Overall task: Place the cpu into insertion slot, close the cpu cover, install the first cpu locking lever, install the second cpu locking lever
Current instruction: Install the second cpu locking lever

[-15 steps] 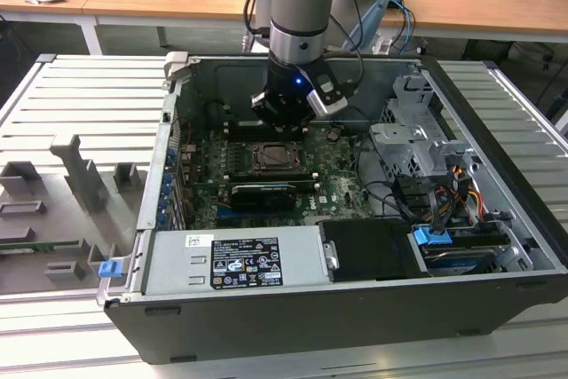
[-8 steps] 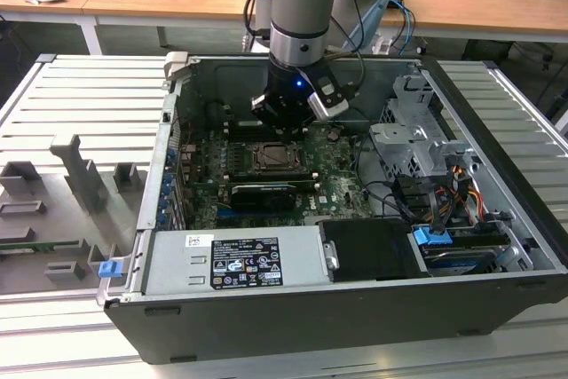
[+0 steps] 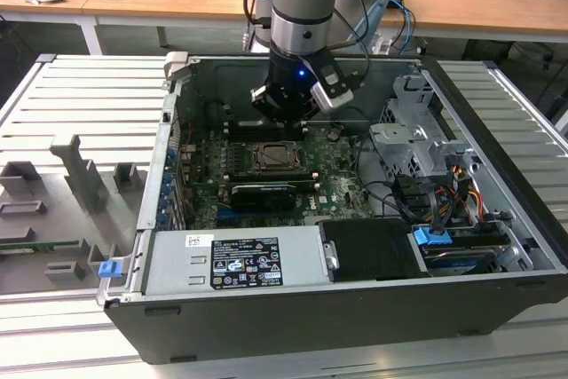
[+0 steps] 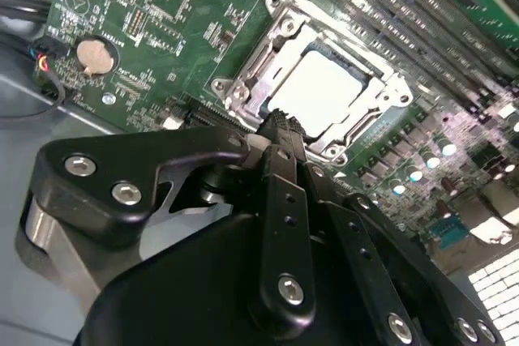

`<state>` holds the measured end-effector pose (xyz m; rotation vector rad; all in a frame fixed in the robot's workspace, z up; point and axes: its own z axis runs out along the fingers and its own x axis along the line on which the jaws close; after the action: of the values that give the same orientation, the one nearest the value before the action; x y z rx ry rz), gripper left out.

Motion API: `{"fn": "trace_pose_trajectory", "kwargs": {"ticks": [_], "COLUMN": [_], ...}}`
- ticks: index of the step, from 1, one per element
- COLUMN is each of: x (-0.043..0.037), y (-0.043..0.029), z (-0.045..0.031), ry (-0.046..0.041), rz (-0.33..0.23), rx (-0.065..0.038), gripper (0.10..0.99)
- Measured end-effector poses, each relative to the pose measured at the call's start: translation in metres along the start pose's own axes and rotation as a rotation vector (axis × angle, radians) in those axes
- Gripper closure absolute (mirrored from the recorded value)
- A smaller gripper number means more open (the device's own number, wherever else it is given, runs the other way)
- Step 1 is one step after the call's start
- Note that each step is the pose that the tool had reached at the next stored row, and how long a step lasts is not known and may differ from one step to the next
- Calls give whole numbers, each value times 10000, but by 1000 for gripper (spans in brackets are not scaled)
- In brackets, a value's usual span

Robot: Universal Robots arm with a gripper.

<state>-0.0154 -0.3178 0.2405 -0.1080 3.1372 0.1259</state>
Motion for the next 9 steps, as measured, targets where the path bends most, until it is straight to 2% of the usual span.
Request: {"fn": "trace_pose_trajectory", "kwargs": {"ticks": [4,9], "x": [12,16], "y": [-147,-165], "z": [-13,-64], "ry": [-1,0], "rz": [-1,0], "rx": [-1,0], "gripper": [980,980]}}
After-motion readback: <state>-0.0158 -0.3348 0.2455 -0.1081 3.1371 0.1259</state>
